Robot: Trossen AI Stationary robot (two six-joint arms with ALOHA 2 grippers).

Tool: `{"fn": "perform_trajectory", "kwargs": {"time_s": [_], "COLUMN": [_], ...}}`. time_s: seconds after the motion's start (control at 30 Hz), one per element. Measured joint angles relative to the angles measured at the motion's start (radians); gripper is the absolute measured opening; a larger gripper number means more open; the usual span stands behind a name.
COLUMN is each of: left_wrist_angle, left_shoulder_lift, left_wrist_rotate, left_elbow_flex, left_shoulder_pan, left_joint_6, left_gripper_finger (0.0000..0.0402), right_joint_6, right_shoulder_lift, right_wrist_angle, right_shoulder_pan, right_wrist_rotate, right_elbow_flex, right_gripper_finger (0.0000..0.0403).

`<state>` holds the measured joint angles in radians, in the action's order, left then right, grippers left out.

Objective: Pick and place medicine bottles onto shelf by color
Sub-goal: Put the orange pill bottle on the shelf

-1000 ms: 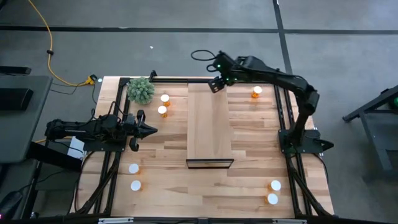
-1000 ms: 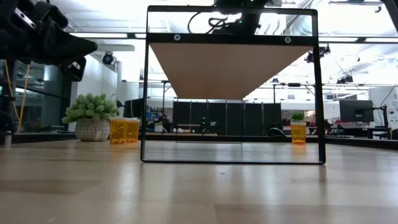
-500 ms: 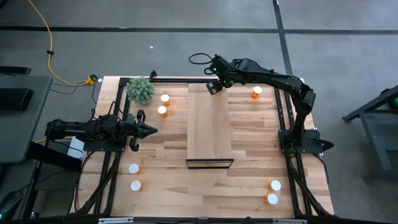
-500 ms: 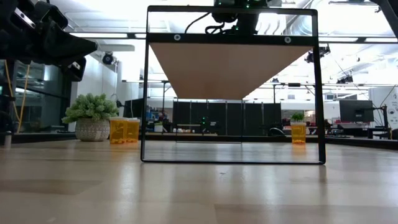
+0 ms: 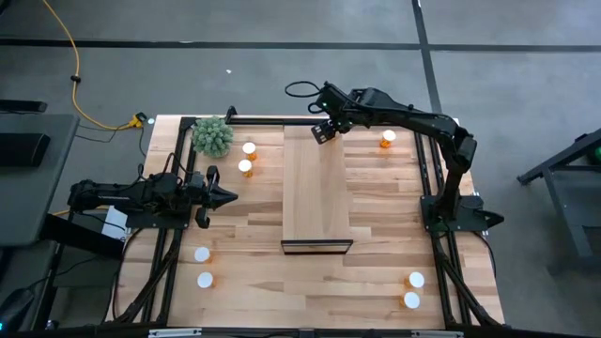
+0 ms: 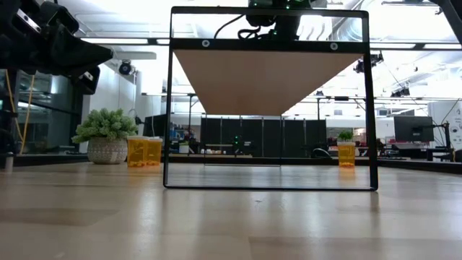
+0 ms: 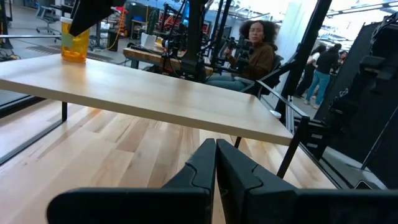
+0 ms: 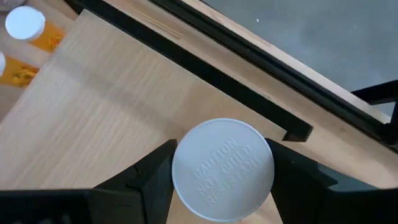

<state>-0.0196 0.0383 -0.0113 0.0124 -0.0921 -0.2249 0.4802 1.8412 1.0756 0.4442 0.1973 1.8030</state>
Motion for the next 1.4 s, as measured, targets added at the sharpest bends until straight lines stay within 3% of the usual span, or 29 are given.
{"fn": "perform_trajectory", "kwargs": {"time_s": [0.57, 1.03, 1.2, 1.33, 1.4], "left_wrist_angle": [0.0, 0.0, 0.0, 0.0, 0.0], "left_shoulder_lift": [0.0, 0.0, 0.0, 0.0, 0.0], "left_wrist_rotate": [0.0, 0.0, 0.0, 0.0, 0.0], "left_elbow_flex": [0.0, 0.0, 0.0, 0.0, 0.0], "left_shoulder_pan": [0.0, 0.0, 0.0, 0.0, 0.0], "left_joint_6": [0.0, 0.0, 0.0, 0.0, 0.0], "left_gripper_finger": [0.0003, 0.0003, 0.0003, 0.0003, 0.0003], "right_joint_6": [-0.05, -0.304, -0.332, -0.272, -0.23], "right_shoulder_lift": [0.0, -0.04, -0.176, -0.38, -0.49], "right_wrist_angle": [-0.067, -0.09, -0.07, -0.19, -0.33], "right_shoulder_pan": [0.0, -0.004, -0.005, 0.001, 0.01], "right_wrist_rotate": [0.003, 0.006, 0.023, 0.032, -0.017], "right_elbow_flex": [0.006, 0.125, 0.011, -0.285, -0.452], "right_gripper_finger": [0.0264, 0.026, 0.0207, 0.0115, 0.0058]}}
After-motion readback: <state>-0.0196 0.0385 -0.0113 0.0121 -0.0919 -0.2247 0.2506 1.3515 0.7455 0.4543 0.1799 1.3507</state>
